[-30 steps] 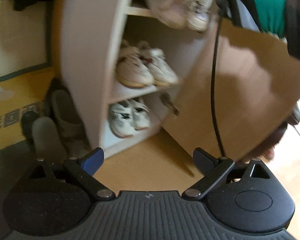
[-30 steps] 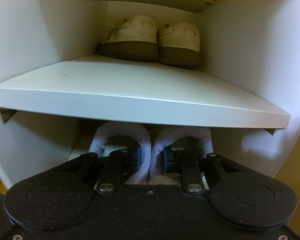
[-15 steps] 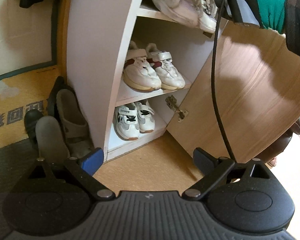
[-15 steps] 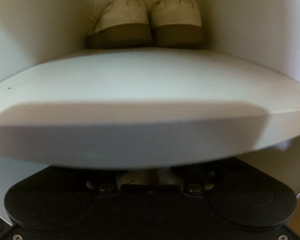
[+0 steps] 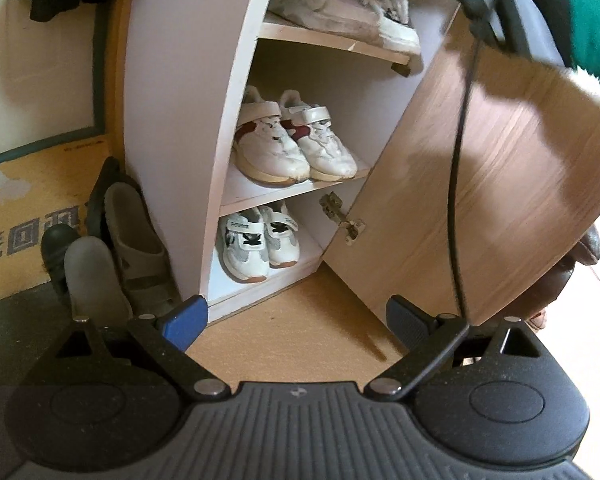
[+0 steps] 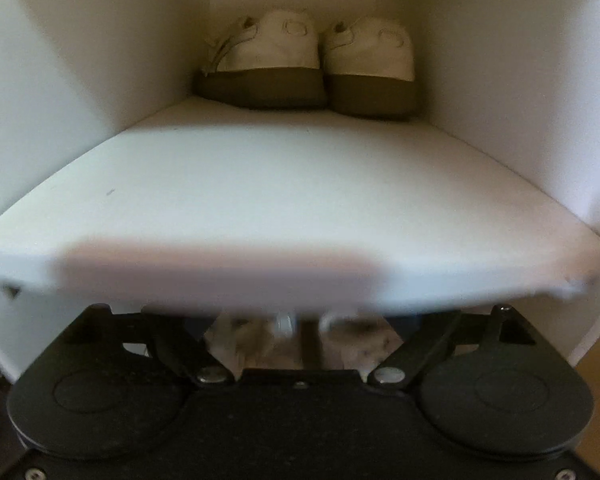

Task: Organize scattered shoes
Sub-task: 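Open the right gripper to release the sneakers on the shelf, then pull the right gripper out of the cabinet toward the floor shoes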

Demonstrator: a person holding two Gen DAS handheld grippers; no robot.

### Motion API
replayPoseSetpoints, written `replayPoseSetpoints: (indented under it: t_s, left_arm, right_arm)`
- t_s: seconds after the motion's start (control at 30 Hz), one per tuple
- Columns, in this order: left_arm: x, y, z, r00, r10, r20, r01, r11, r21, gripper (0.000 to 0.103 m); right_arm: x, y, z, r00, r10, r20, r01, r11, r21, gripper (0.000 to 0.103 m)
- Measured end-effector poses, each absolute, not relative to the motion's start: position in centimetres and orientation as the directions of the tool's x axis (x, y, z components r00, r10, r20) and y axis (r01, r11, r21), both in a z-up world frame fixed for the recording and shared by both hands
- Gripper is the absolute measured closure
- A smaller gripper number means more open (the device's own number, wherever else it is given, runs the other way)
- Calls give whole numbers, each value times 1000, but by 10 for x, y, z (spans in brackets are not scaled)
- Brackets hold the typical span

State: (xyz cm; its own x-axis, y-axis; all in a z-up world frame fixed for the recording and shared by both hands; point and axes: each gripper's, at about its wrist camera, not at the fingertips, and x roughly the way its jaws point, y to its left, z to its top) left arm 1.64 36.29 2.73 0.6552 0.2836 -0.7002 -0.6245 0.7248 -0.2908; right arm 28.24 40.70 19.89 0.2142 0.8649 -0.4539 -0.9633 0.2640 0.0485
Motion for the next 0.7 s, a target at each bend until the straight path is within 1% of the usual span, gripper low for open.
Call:
replayPoseSetpoints:
  t_s: [0.1,0.2,0.3,0.4,0.47,0.63,0.7]
  left_arm:
    - [12,364,27,654,288,-699,-629,721,-292,6]
    - [9,366,27,649,295,-701,-638,714,-290,6]
    - [9,364,27,650,295,-701,-636,715,-289,6]
    - [11,360,28,653,290,-699,-629,722,-288,6]
    - [12,358,29,654,290,-699,-628,723,-287,6]
    - [14,358,27,652,287,-702,-626,726,-285,6]
    - [14,358,26,650,287,-704,-627,725,-284,6]
  right_arm:
    - [277,361,184,213,884,-417,-954,280,106,8]
    - [272,332,163,219,877,-427,-945,300,132,6]
    - [268,312,133,223,856,-465,-930,330,160,6]
    - [267,311,119,194,863,-466,-932,311,187,6]
    - [268,322,114,190,865,-464,-937,301,178,6]
    - [276,332,114,218,880,-422,-931,317,180,7]
    - [278,337,114,227,873,-431,-937,317,148,6]
